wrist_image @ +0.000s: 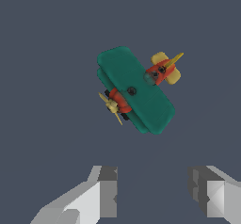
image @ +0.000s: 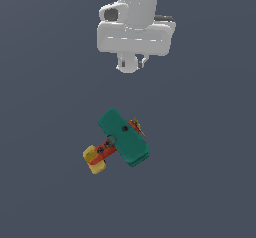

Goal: Pick up the object and move it to a goal position.

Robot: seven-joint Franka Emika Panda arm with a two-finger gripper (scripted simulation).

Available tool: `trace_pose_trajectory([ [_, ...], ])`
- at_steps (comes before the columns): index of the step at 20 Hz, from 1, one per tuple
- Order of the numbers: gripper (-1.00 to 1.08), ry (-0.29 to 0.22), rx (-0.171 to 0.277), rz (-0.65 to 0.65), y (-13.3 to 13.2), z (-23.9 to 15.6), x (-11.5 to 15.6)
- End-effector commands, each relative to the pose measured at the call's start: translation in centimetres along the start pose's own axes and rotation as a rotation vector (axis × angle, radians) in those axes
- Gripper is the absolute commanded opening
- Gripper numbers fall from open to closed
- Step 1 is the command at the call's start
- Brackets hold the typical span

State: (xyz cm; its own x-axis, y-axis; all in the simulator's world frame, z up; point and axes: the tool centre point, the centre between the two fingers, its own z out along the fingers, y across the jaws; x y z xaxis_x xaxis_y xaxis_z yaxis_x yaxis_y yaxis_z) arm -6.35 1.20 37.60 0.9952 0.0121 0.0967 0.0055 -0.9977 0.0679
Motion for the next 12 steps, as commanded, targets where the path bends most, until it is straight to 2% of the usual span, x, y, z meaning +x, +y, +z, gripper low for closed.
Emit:
trace_pose_trajectory([
  [1,0.28,0.030,-0.016,0.002,0.1,-1.6,0.3],
  [12,0.28,0.157,-0.105,0.014,0.4,-8.5,1.3],
])
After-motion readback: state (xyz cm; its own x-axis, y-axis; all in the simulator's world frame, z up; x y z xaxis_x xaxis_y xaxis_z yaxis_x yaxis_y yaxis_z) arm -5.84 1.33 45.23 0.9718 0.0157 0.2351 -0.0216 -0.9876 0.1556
